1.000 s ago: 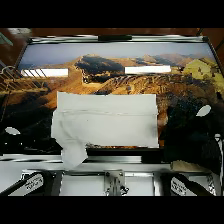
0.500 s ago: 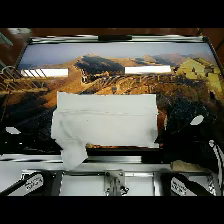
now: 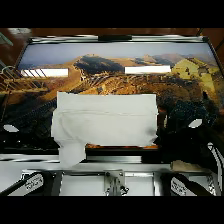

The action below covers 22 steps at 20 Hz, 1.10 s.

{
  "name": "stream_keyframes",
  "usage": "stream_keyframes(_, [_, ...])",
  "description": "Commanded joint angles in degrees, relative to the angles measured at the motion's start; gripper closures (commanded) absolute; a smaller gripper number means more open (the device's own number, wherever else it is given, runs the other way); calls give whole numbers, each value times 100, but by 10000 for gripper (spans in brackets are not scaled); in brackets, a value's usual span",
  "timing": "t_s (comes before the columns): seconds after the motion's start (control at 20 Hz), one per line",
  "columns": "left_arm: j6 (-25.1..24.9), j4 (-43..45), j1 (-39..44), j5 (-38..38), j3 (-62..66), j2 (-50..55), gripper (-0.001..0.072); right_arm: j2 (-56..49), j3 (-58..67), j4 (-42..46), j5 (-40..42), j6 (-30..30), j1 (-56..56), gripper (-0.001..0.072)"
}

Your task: Fold the shirts.

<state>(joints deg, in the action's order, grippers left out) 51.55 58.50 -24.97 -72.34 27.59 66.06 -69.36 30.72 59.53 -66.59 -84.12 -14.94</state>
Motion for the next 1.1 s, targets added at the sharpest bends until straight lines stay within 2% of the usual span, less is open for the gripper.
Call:
stream_keyframes(0.0, [-63, -103, 0, -326, 575, -63, 676, 20, 431, -247, -271, 369, -7, 641])
stream_keyframes(0.1, [-59, -367, 0, -317, 1189, -92, 676, 17, 896, -302, -254, 356, -7, 641])
stream_keyframes(0.25, [-52, -981, 105, 140, 1904, 55, 678, 11, 1399, -339, 234, 201, -4, 642])
stream_keyframes(0.5, [243, -1040, 734, 168, 3213, 1384, 677, -632, 2157, -214, 1036, 4, 470, 642])
stream_keyframes(0.65, [645, -1200, 817, 68, 4264, 2181, 677, -1300, 2931, -11, 984, -199, 551, 642])
stream_keyframes(0.8, [706, -1405, 820, -28, 5121, 2763, 677, -1738, 3462, 138, 1005, -254, 555, 642])
stream_keyframes(0.9, [914, -1408, 822, -26, 5458, 3082, 678, -1985, 3646, 142, 1012, -262, 577, 642])
stream_keyframes(1.05, [922, -1635, 822, 9, 5659, 3414, 678, -2181, 3672, 236, 1189, -269, 577, 642])
